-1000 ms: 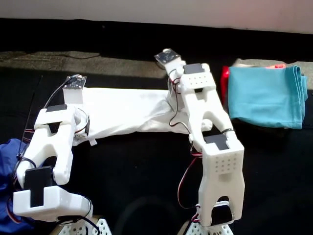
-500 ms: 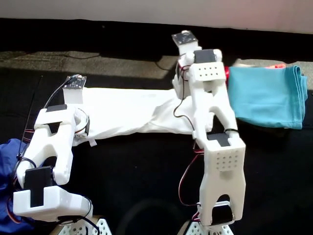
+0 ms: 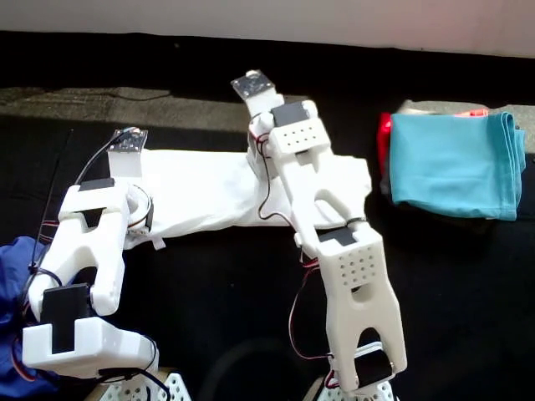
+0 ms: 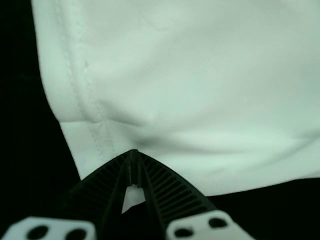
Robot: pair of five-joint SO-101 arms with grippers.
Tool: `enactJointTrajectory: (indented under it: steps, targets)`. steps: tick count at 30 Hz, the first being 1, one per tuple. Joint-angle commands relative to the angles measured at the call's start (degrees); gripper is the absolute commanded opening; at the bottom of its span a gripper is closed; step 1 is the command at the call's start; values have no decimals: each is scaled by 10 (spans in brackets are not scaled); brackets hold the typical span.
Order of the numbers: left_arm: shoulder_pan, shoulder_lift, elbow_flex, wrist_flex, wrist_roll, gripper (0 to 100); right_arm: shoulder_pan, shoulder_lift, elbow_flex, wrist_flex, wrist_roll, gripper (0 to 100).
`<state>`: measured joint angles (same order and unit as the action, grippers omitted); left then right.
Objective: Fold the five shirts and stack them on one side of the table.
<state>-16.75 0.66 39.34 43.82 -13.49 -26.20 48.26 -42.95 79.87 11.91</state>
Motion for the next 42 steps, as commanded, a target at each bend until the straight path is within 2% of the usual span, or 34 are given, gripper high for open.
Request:
enactJointTrajectory:
  steps: [1, 4, 8, 12, 16, 18, 20, 22, 26, 33, 42]
  targets:
    - [7, 4, 2, -14, 1, 9, -1, 10, -20, -9, -6, 6]
    - [7, 1, 3, -14, 1, 9, 2, 4, -69, 16, -8, 6]
    - [7, -7, -8, -11, 1, 9, 15, -25, -193, 112, -7, 6]
    - [15, -79, -58, 96, 2, 13, 27, -38, -288, 216, -9, 6]
    - [22, -160, -122, 195, 2, 30, 29, -55, -274, 212, -7, 41]
    - [8, -169, -138, 215, 4, 101, 23, -69, -257, 213, -8, 110]
    - [-17, -152, -144, 215, 21, 193, 20, -99, -228, 213, -7, 168]
    - [-47, -114, -153, 203, 38, 254, 18, -143, -183, 213, -7, 174]
    - [-83, -9, -227, 191, 51, 247, 20, -264, -52, 213, -6, 152]
    - [-81, 204, -387, 207, 53, 245, 22, -512, 237, 210, 27, 152]
    - [-19, 389, -564, 329, 55, 245, 22, -763, 499, 187, 30, 152]
